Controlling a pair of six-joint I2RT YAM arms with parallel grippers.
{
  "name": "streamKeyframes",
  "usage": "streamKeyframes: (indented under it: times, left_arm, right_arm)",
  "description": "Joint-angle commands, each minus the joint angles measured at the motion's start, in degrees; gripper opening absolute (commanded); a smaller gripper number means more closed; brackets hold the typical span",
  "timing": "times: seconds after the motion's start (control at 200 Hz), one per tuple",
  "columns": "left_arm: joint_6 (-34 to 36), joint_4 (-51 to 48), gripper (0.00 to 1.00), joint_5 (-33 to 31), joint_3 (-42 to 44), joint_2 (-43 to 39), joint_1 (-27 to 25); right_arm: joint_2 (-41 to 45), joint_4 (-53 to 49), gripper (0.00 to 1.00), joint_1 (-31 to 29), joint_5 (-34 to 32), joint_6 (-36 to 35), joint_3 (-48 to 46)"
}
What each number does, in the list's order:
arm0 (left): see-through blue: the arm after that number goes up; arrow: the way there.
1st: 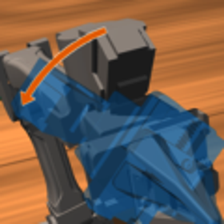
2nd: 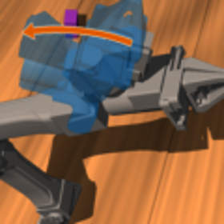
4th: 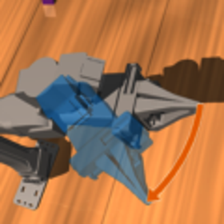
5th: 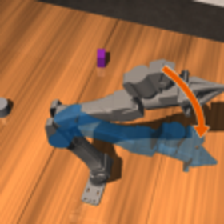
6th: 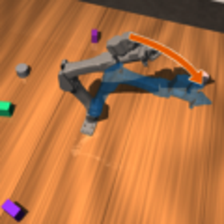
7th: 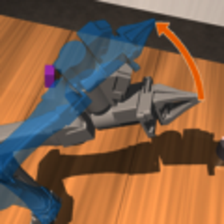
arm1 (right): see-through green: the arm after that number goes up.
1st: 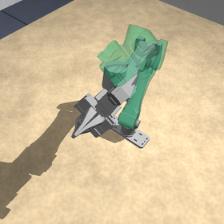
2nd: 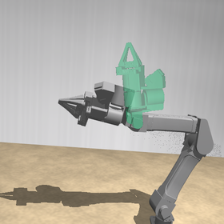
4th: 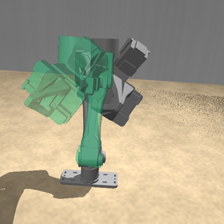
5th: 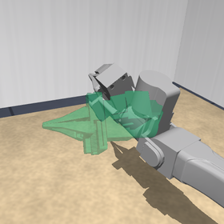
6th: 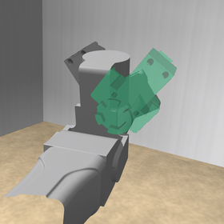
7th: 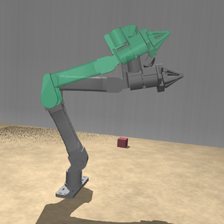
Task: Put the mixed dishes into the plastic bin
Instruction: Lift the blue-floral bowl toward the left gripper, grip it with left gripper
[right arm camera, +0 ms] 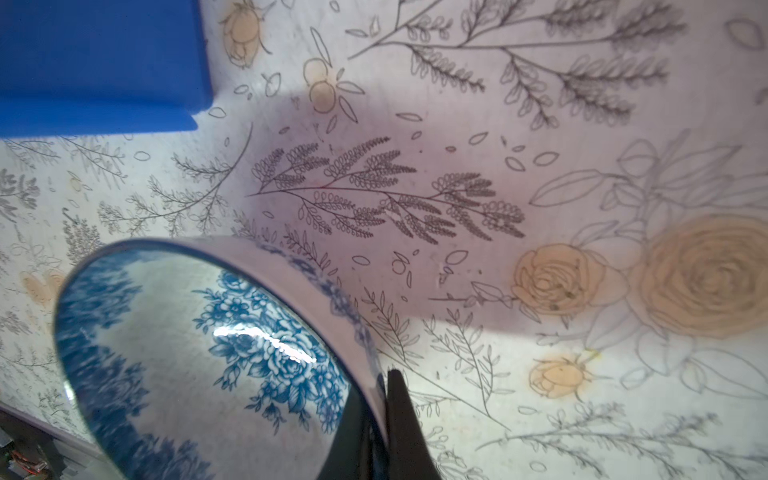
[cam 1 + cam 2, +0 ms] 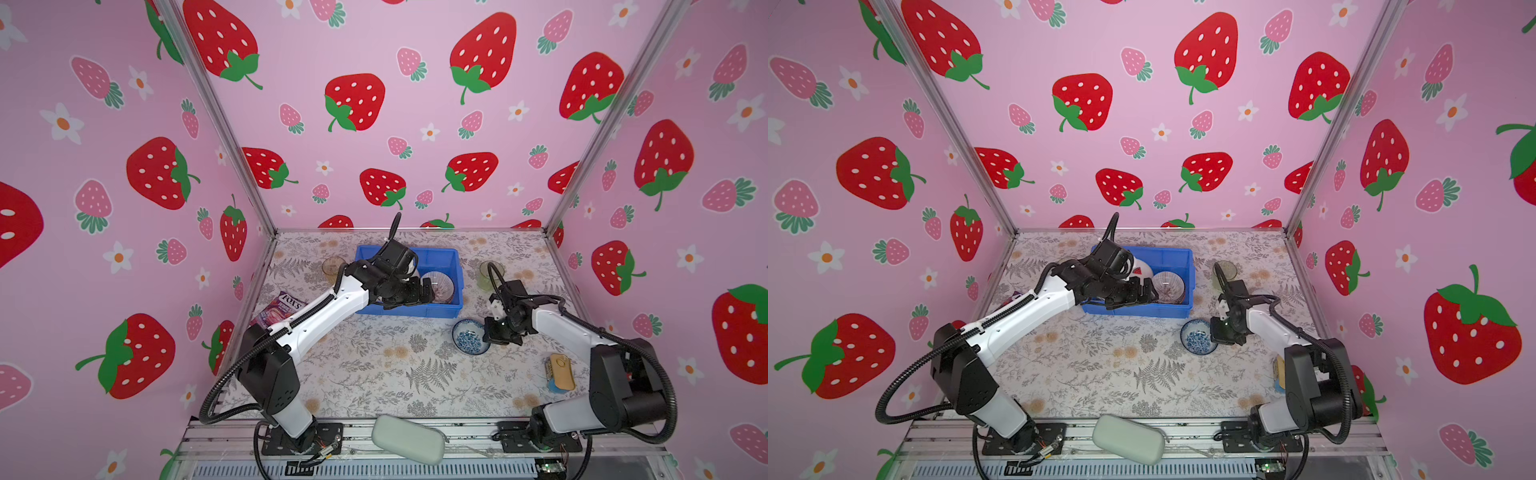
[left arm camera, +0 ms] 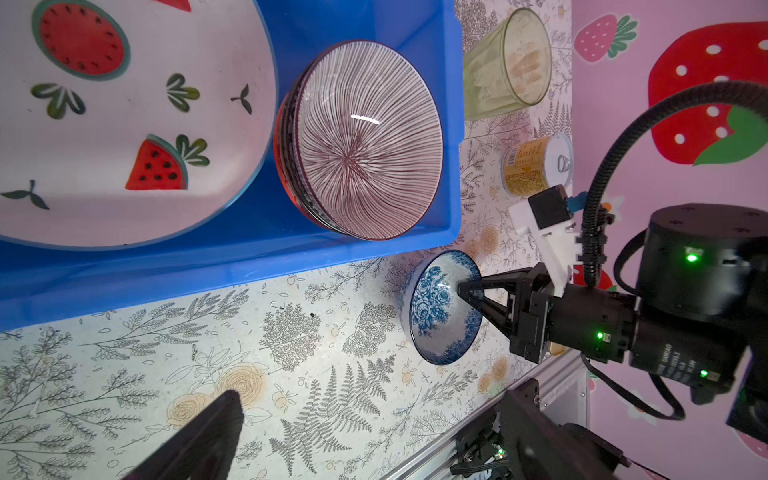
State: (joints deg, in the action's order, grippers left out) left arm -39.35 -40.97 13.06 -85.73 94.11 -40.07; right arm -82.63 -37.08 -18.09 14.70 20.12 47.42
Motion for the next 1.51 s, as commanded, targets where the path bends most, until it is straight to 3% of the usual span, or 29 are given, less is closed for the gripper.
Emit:
streamKeyframes:
  times: [0.0, 0.285, 0.565, 0.745, 1.061, 1.501]
  left_arm:
    - [-2.63, -0.92, 0.99, -2.71, 0.77, -0.82, -2.11]
    - [-4.89, -2.72, 0.99, -3.74, -4.06, 4.95, -7.40]
    - [-4.64, -5.32, 0.98, -4.88, -9.94, 9.74, -8.81]
    - [-3.86, -6.46, 0.85, -7.06, -11.25, 10.98, -8.80]
    - [-2.75, -7.84, 0.45, -8.49, -12.16, 11.80, -8.78]
    - [-2.04, -7.34, 0.29, -6.55, -11.56, 11.98, -8.70]
  right_arm:
    - [3.38, -5.15, 0.00, -0.54, -0.29, -1.81, 4.55]
    - [4.11, -15.26, 0.00, -3.28, 0.46, -4.96, 14.18]
    - [1.37, -19.93, 0.00, -7.92, 0.46, -5.69, 23.58]
    - [-0.38, -20.92, 0.00, -10.62, 0.21, -5.45, 26.66]
    - [-2.35, -20.58, 0.00, -11.80, 0.37, -5.42, 28.43]
    - [-5.10, -19.29, 0.00, -11.88, 1.31, -5.35, 31.19]
